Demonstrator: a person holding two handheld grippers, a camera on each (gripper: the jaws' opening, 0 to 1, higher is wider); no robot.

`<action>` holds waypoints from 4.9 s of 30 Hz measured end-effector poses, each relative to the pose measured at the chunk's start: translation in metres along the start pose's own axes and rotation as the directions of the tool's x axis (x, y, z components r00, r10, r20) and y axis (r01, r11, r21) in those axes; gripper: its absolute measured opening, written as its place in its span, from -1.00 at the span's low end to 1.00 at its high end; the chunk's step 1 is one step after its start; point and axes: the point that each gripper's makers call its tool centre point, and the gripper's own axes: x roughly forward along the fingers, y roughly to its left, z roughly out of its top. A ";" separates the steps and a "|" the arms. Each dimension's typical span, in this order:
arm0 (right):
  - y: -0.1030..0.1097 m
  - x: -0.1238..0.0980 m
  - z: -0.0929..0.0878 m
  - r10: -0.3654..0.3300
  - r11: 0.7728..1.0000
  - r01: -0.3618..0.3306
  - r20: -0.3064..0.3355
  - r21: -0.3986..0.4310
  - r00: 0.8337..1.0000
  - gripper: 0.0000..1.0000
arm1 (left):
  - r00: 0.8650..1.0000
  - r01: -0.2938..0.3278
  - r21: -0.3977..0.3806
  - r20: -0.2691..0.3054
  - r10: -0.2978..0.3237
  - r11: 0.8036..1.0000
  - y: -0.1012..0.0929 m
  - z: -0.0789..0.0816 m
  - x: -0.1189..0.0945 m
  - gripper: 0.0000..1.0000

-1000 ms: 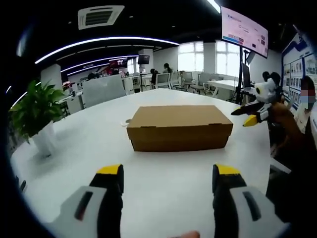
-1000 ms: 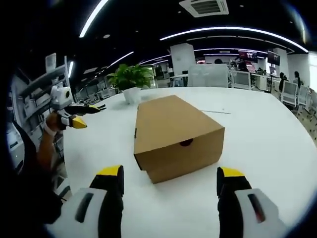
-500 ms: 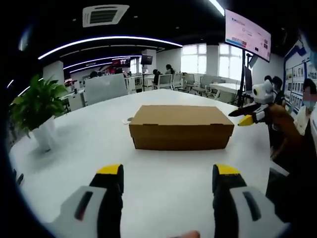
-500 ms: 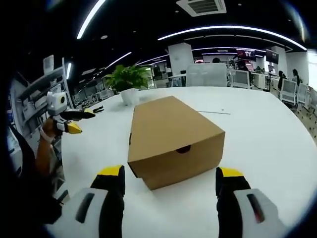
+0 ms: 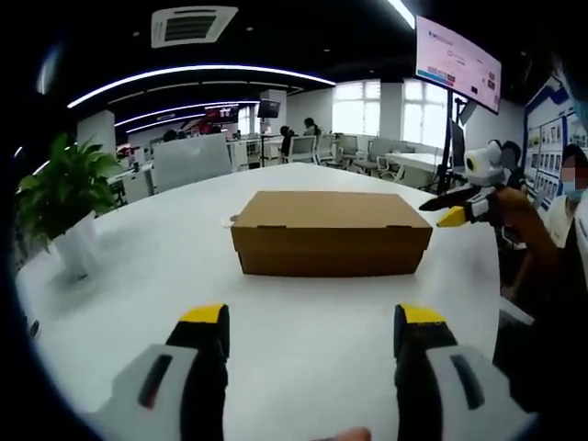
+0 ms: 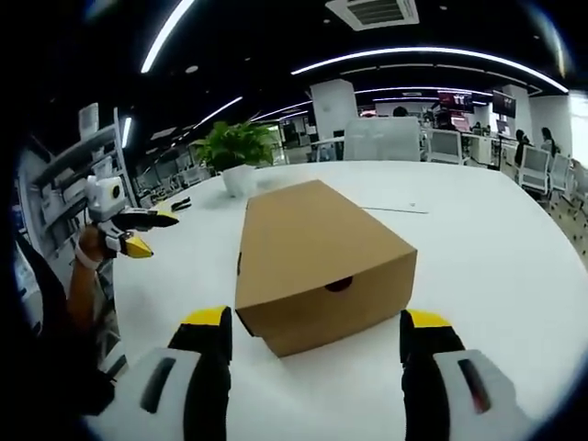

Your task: Operate the shoe box by opening the lid, removing the specified soft item, and placing it in the target area until the item is outside and the box remains undamaged.

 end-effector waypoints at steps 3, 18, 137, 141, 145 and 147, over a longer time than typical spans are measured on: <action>-0.001 0.002 -0.001 -0.001 1.000 0.001 0.000 0.011 1.000 0.52 | 1.000 -0.002 -0.001 -0.004 0.002 1.000 0.000 -0.001 0.000 0.49; -0.008 0.003 -0.007 -0.012 0.998 0.013 -0.015 0.055 1.000 0.46 | 1.000 -0.010 -0.021 -0.002 0.010 1.000 0.001 -0.006 -0.003 0.49; -0.007 0.026 -0.007 0.229 0.635 -0.255 0.137 0.729 0.964 -0.32 | 0.993 -0.034 -0.077 -0.117 0.025 0.996 0.013 -0.055 0.002 0.45; -0.010 0.027 -0.006 0.229 0.635 -0.255 0.137 0.729 0.964 -0.33 | 0.995 -0.031 -0.095 -0.102 0.021 0.995 0.017 -0.051 0.001 0.45; -0.011 0.027 -0.006 0.229 0.629 -0.257 0.141 0.734 0.963 -0.33 | 0.996 -0.017 -0.107 -0.088 0.008 0.994 0.019 -0.046 0.000 0.45; -0.012 0.028 -0.005 0.226 0.627 -0.258 0.145 0.735 0.963 -0.33 | 0.996 -0.024 -0.106 -0.086 0.014 0.994 0.022 -0.044 -0.001 0.45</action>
